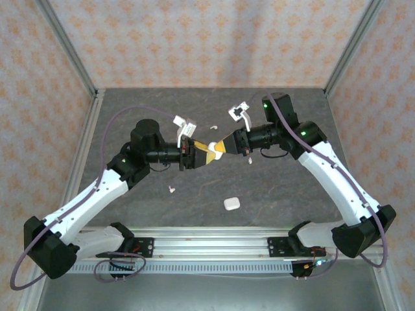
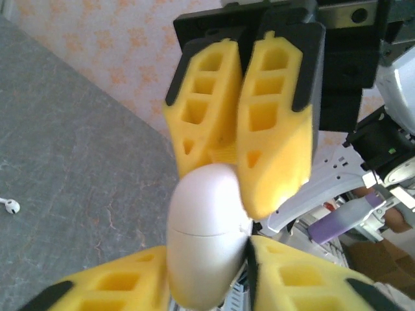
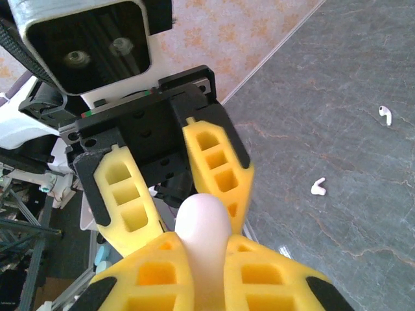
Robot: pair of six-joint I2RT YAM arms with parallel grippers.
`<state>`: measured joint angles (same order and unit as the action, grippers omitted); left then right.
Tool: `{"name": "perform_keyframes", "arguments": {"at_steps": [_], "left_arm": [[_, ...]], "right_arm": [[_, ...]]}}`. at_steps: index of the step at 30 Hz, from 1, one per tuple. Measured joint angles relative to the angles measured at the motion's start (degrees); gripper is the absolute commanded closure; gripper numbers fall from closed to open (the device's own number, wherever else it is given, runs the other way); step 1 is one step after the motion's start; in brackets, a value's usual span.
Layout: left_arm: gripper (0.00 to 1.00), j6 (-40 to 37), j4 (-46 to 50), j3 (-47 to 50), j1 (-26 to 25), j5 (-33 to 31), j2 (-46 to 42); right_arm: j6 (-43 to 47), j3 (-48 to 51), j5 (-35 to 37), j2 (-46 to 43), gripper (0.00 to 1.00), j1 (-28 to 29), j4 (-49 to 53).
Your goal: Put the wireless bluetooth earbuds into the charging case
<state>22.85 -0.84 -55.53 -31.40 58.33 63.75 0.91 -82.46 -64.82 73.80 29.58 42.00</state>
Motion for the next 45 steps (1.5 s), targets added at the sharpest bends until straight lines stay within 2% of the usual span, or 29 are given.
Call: {"name": "perform_keyframes", "arguments": {"at_steps": [9,11,16,23,30,38,45], "left_arm": [[1.00,-1.0,1.1,0.0,0.0,-0.2,-0.8],[1.00,-1.6,1.5,0.0,0.0,-0.7,-1.4],[1.00,-3.1,2.9,0.5,0.0,-3.3,-4.0],[1.00,-4.2,3.8,2.1,-0.1,-7.2,-5.6],[1.00,-5.4,6.6,3.8,-0.1,-10.0,-7.6],[1.00,-6.9,6.7,4.0,-0.1,-14.1,-10.6],[1.00,-8.9,8.2,6.1,-0.1,-20.0,-13.3]], "right_arm": [[-0.2,0.0,-1.0,0.0,1.00,0.0,-0.5],[-0.4,0.0,-1.3,0.1,0.99,0.0,-0.9],[-0.8,0.0,-2.3,0.5,0.85,0.5,-2.4],[-0.9,0.0,-0.9,2.1,0.76,0.9,-2.4],[-1.2,-0.1,6.9,3.2,0.63,-0.2,-0.3],[-1.7,-0.1,13.9,3.7,0.59,-0.8,1.8],[-5.9,0.7,19.7,3.6,0.53,-0.9,1.0]]}}
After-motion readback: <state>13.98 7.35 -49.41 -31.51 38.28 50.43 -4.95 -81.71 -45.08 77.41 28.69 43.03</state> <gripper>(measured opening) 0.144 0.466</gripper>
